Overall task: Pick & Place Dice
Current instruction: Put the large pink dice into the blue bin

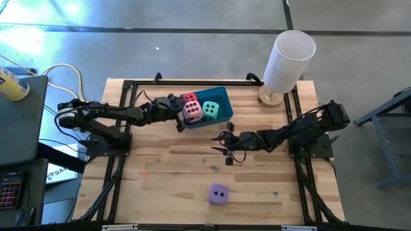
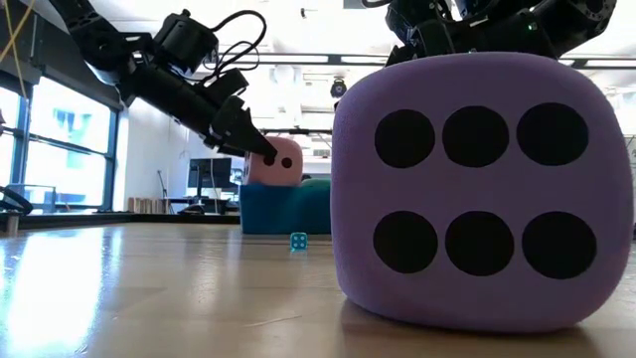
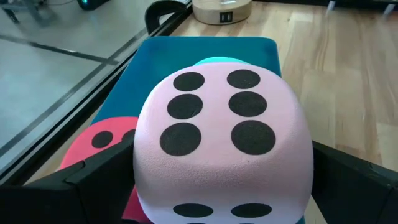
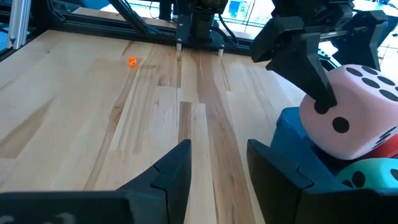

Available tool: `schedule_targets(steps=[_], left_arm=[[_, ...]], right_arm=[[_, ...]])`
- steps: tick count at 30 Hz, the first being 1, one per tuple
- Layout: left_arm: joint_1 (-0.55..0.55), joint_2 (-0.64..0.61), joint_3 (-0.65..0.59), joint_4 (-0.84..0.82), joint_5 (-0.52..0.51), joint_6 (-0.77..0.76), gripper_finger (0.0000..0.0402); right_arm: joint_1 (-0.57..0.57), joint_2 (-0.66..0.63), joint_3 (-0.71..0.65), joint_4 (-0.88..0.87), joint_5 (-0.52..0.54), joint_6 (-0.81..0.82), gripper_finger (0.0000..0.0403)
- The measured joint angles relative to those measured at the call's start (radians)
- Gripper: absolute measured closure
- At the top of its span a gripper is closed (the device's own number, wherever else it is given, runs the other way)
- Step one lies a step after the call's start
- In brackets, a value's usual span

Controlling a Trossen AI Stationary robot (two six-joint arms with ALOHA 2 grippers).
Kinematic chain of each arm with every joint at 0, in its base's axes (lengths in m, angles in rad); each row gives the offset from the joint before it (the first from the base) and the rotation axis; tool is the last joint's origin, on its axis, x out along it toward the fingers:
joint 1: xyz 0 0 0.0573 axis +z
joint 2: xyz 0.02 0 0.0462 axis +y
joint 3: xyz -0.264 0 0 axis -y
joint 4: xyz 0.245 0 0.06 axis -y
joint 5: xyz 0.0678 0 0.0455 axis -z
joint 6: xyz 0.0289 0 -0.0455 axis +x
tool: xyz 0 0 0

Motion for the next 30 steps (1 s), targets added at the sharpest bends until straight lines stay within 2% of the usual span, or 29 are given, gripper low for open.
schedule_targets(steps=[10,14,19,24,30], left_arm=[[-0.04,0.0,0.0,-0.001,-0.008,0.045,0.0002],[-0.05,0.001,0.0,-0.001,-0.06,0.064,0.0002],[-0.052,0.001,0.0,-0.001,-0.071,0.065,0.0002],[-0.052,0.001,0.0,-0.001,-0.051,0.063,0.0002],[-0.052,0.001,0.0,-0.002,-0.049,0.038,0.0002]], right_arm=[[0.0,0.0,0.0,0.001,0.0,0.0,0.0257],[0.0,0.0,0.0,0.001,0.0,0.0,0.0257],[0.0,0.0,0.0,0.005,0.0,-0.003,0.0257],[-0.031,0.0,0.0,0.117,0.024,-0.078,0.0257],[-0.137,0.0,0.0,0.272,0.048,-0.092,0.0257]])
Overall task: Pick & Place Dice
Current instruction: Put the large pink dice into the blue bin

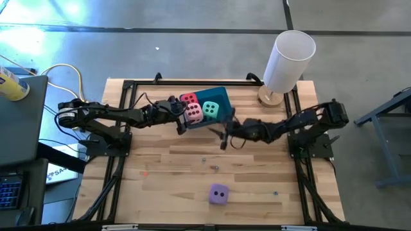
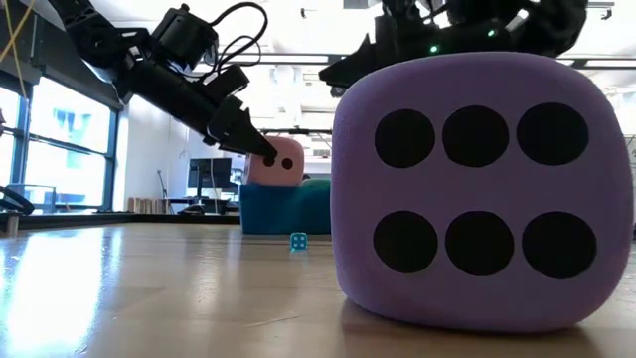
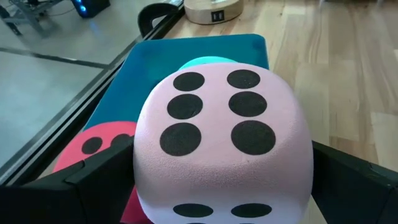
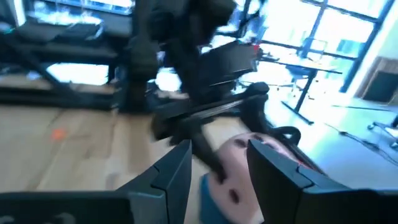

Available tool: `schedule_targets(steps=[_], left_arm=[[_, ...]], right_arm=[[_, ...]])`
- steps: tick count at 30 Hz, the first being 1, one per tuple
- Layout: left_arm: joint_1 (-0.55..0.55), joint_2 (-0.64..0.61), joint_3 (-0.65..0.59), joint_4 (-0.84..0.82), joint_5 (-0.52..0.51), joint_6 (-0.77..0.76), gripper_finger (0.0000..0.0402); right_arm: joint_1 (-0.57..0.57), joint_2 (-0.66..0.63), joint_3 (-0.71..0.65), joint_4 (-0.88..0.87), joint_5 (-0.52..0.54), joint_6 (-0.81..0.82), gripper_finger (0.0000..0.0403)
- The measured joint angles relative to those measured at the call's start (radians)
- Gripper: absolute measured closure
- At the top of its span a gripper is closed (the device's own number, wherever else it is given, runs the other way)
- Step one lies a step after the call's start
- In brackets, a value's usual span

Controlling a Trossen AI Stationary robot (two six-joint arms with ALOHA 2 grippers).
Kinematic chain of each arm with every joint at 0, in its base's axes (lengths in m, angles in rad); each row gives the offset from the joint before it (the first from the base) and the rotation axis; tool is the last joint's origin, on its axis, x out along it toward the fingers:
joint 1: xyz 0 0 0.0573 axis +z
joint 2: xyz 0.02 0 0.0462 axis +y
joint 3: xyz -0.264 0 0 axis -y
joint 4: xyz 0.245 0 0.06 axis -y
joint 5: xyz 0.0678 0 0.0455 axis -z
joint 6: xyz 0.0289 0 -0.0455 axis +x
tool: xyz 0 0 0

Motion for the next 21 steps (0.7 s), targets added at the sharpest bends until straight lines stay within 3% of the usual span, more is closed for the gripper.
schedule_targets(steps=[5,9,15,21], left_arm=[[0.0,0.0,0.0,-0.007,0.0,-0.004,0.0002],[0.001,0.0,0.0,-0.007,0.0,0.0,0.0002],[0.003,0.0,-0.002,-0.007,0.0,0.0,0.0002],[0.002,0.009,-0.005,-0.005,0.005,-0.001,0.0002]], right_arm=[[-0.092,0.029,0.015,0.017,-0.151,0.109,0.0257],[-0.111,0.107,0.073,0.013,-0.199,0.135,0.0257],[-0.104,0.213,0.218,-0.02,-0.137,0.074,0.0257],[-0.132,0.265,0.379,-0.262,-0.074,0.081,0.0257]])
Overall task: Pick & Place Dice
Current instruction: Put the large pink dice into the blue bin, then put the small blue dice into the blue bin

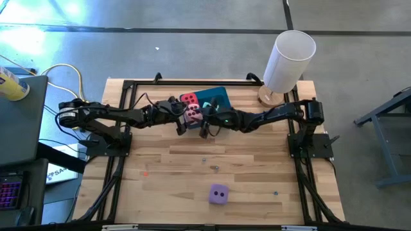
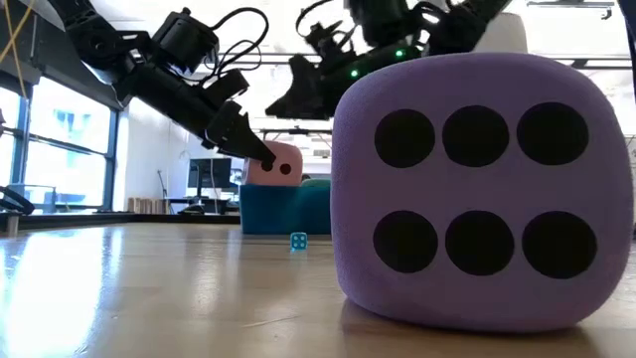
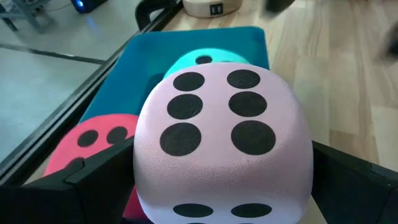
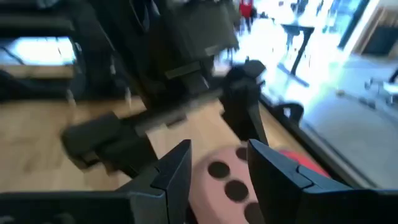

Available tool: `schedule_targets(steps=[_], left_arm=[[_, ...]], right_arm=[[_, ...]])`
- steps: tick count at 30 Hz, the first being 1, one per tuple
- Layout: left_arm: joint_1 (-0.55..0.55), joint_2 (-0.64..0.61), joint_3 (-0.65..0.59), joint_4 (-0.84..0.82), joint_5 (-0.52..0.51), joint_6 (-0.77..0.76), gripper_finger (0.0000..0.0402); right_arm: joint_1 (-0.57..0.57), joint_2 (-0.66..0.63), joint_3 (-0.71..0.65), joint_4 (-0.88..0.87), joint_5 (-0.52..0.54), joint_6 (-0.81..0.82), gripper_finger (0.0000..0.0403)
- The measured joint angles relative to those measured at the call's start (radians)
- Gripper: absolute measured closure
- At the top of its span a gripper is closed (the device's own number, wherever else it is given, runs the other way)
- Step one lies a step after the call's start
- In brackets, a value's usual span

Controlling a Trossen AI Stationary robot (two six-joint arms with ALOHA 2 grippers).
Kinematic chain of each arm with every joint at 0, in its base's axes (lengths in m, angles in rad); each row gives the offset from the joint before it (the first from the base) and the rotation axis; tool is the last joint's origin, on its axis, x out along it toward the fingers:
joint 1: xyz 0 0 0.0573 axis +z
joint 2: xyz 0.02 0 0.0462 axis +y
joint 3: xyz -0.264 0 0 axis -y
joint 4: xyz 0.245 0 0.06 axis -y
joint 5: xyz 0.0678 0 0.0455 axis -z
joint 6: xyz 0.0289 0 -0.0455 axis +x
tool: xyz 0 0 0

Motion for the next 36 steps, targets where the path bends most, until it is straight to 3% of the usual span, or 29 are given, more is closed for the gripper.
schedule_targets(steps=[8,24,30,36], left_arm=[[0.0,0.056,-0.001,0.03,-0.002,0.002,0.0002],[-0.002,0.049,-0.001,0.102,0.001,0.03,0.0002],[-0.015,0.026,0.0,0.122,0.005,0.066,0.0002],[-0.081,-0.058,0.001,0.111,-0.014,0.153,0.0002]], right_arm=[[-0.033,0.104,0.128,-0.14,-0.047,0.047,0.0257],[-0.069,0.141,0.134,-0.249,-0.038,0.127,0.0257],[-0.053,0.119,0.133,-0.268,-0.024,0.012,0.0257],[0.019,0.025,0.134,-0.298,0.109,-0.094,0.0257]])
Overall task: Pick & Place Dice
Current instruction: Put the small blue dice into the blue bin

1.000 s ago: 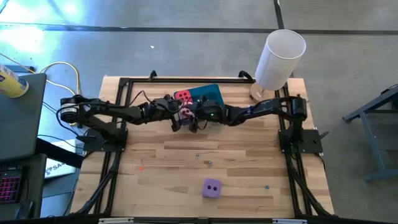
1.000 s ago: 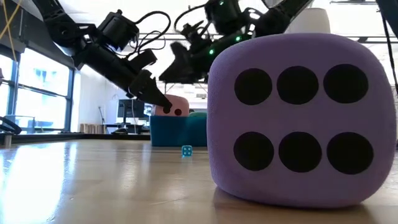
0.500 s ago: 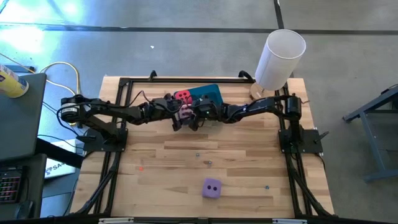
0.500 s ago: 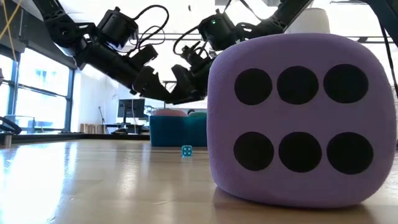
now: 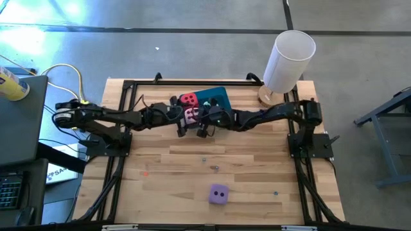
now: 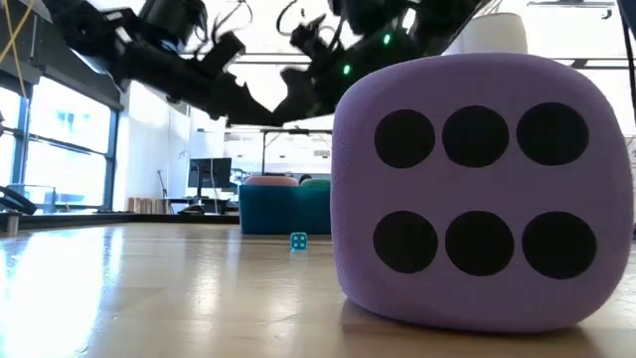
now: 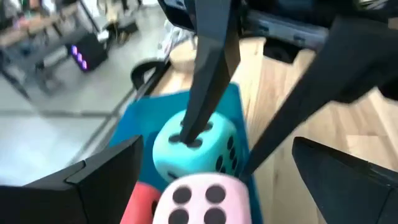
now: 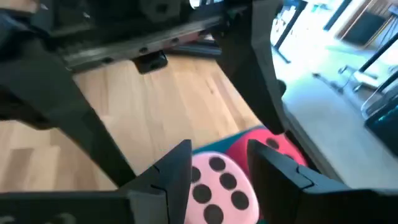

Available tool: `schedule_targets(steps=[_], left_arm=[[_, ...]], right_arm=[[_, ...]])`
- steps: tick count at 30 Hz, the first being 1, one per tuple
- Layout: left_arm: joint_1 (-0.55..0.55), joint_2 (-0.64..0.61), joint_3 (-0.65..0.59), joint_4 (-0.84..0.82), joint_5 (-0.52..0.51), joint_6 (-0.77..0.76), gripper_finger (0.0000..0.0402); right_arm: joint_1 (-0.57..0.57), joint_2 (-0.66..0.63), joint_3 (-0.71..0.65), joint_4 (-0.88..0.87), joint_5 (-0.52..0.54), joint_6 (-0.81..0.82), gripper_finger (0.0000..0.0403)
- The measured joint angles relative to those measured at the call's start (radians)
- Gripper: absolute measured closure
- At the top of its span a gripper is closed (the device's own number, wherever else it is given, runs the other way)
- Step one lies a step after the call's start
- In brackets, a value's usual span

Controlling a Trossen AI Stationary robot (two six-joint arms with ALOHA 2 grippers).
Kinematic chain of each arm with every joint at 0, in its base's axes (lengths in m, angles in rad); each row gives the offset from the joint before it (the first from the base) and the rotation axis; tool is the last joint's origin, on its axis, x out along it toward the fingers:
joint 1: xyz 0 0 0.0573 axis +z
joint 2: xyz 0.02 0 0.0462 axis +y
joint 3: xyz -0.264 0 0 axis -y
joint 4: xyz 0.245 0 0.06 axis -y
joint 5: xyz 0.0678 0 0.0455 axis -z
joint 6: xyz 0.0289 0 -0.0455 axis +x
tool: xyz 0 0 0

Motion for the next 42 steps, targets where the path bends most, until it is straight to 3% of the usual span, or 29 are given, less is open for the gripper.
schedule_targets(steps=[5,10,19,24,32,37,42], left_arm=[[-0.073,-0.111,0.001,-0.093,-0.098,0.086,0.0002],[-0.125,-0.204,0.001,-0.214,-0.156,0.022,0.0002],[-0.187,-0.226,0.0,-0.363,-0.152,-0.095,0.0002],[-0.226,-0.224,0.0,-0.384,-0.149,-0.137,0.0002],[-0.302,-0.224,0.0,-0.393,-0.147,-0.202,0.0002],[-0.353,-0.224,0.0,-0.408,-0.145,-0.26,0.0002],[-0.398,-0.206,0.0,-0.412,-0.145,-0.328,0.0002]], right_arm=[[0.084,-0.063,-0.001,-0.102,0.074,-0.025,0.0257],[0.173,-0.107,-0.001,-0.294,0.208,-0.003,0.0257],[0.32,-0.17,-0.001,-0.667,0.397,0.242,0.0257],[0.395,-0.211,-0.001,-0.829,0.449,0.401,0.0257],[0.525,-0.259,-0.001,-1.07,0.473,0.714,0.0257],[0.608,-0.263,-0.001,-1.215,0.404,0.957,0.0257],[0.678,-0.261,-0.021,-1.187,0.388,1.071,0.0257]])
